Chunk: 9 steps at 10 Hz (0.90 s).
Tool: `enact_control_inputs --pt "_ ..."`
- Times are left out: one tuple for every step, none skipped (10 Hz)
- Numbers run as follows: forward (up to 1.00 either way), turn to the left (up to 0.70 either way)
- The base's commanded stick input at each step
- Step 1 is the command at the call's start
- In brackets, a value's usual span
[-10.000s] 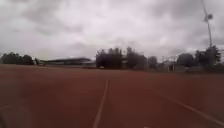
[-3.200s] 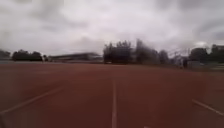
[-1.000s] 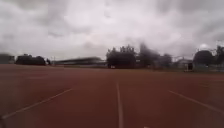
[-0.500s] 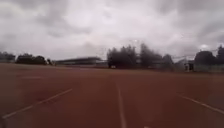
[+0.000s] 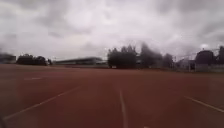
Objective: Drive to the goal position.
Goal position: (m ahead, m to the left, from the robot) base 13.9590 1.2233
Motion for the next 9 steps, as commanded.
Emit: enact_control_inputs --pt "0.70 0.00" --pt "0.70 0.00" --pt "0.70 0.00" --pt "0.70 0.00" --pt "0.70 0.00" --pt "0.70 0.00" --pt "0.70 0.00" --pt "0.70 0.00" --pt "0.70 0.00"
